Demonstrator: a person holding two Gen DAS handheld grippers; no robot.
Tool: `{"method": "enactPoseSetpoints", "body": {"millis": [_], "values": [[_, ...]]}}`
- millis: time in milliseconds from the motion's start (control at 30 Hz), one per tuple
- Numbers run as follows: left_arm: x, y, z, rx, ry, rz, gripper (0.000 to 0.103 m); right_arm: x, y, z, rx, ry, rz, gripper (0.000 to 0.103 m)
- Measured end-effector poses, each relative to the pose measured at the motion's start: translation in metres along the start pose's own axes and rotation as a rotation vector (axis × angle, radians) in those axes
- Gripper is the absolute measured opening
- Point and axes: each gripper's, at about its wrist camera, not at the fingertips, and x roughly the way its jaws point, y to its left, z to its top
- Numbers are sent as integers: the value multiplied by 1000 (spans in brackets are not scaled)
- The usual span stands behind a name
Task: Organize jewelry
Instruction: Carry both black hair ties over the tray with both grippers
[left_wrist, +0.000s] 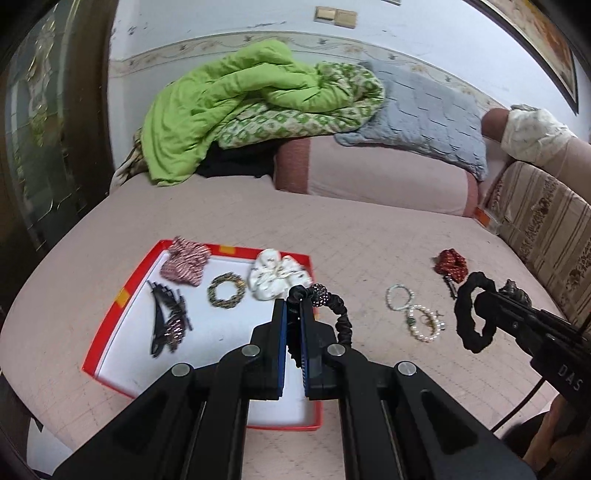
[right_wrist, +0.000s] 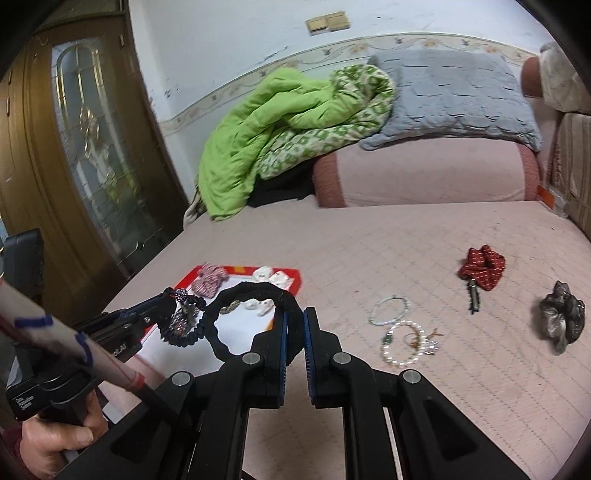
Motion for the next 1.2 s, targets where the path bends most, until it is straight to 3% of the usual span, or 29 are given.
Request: {"method": "enactPoseSetpoints", "body": {"millis": [333,600,1200], "values": [[17,57,-14,-89,42,40,6,33,44,-1,-61,71,42,9],[45,82,-24,-133,95,53,6,76,66,-4,-107,150,56,9],[108,112,-15,-167,209,65,6,194,73,-2,-158,342,2,10]]}}
